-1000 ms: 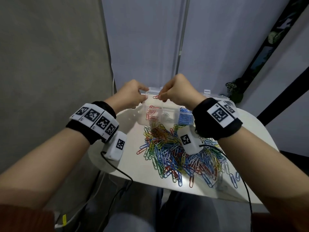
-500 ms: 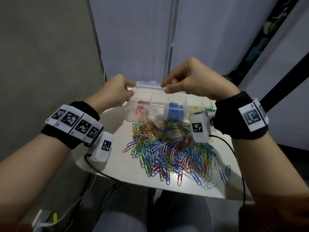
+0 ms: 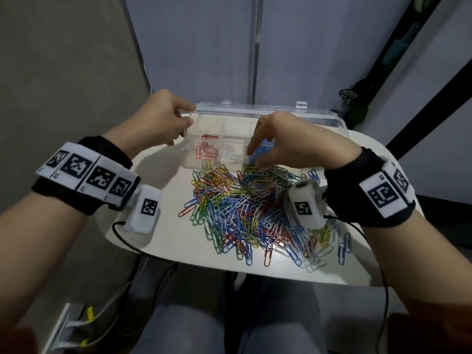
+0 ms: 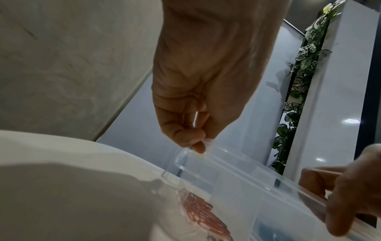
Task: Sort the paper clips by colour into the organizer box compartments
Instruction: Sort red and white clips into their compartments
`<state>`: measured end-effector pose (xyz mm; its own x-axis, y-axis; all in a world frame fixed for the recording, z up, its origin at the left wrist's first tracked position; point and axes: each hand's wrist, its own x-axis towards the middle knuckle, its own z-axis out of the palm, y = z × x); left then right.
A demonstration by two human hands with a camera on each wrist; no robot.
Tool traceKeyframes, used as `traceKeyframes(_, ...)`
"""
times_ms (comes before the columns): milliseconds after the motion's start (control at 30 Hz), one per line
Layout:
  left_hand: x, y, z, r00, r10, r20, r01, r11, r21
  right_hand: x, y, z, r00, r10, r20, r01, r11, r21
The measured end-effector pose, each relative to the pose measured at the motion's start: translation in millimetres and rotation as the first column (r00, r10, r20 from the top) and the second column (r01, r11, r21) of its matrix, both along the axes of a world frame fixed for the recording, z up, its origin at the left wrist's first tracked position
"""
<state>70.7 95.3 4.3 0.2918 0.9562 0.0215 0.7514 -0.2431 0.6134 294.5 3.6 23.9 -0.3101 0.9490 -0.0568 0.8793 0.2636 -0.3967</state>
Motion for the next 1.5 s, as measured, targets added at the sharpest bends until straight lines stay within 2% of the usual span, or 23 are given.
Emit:
traceKeyframes(67,2,-2,4,0.998,0.009,-0.057,-0.005,0.998,0.063,2,3,-1,1.0,-0.017,-0.014,0.017,1.0,-0.017)
traceKeyframes(133,3,-6,8,0.993,0.016,-0.114,0.013,0.97,0.242,2,5,-2,1.0,-0.018,-0.019,0.018,1.0,-0.025)
traceKeyframes(200,6,-20,14,0.997,-0.069,-0.032,0.077,0.92,0.384,2,6,-2,1.0,-0.021,-0.018,0.02,0.999,-0.038)
traceKeyframes(233,7,-28,17,0.987,-0.159,0.005,0.144,0.908,0.393,2,7,-1,1.0,-0.023,-0.016,0.023,0.999,-0.045)
traceKeyframes(300,10,-45,21,0.934,-0.355,-0.039,0.35,0.888,0.299,1,7,0,1.0,-0.026,-0.012,0.025,0.998,-0.057)
traceKeyframes(400,14,-56,12,0.802,-0.542,-0.251,0.578,0.811,0.093,-1,8,2,0.999,-0.031,-0.008,0.031,0.997,-0.064)
traceKeyframes(467,17,-54,1,0.745,-0.562,-0.36,0.614,0.788,0.041,-1,7,2,0.999,-0.038,-0.006,0.037,0.997,-0.065)
traceKeyframes(533,19,-51,-7,0.719,-0.545,-0.431,0.612,0.791,0.021,-2,6,3,0.999,-0.05,-0.013,0.049,0.997,-0.067)
traceKeyframes(667,26,-49,-14,0.702,-0.536,-0.469,0.616,0.788,0.023,-2,5,3,0.999,-0.047,-0.007,0.046,0.997,-0.067)
traceKeyframes(800,29,-50,-12,0.764,-0.535,-0.36,0.581,0.814,0.025,-3,6,2,0.999,-0.043,-0.006,0.043,0.997,-0.062)
traceKeyframes(1000,27,-52,-4,0.901,-0.434,0.005,0.432,0.896,-0.103,-1,3,2,0.998,-0.04,-0.042,0.038,0.998,-0.051)
traceKeyframes(1100,26,-55,1,0.909,-0.397,0.126,0.413,0.9,-0.14,-3,1,2,0.996,-0.041,-0.083,0.037,0.998,-0.049)
traceKeyframes(1267,29,-59,5,0.907,-0.364,0.211,0.397,0.906,-0.148,-9,-2,6,0.985,-0.052,-0.162,0.052,0.999,-0.004)
traceKeyframes(1500,30,-61,8,0.901,-0.312,0.303,0.369,0.917,-0.153,-14,-5,3,0.989,-0.051,-0.136,0.053,0.999,0.01)
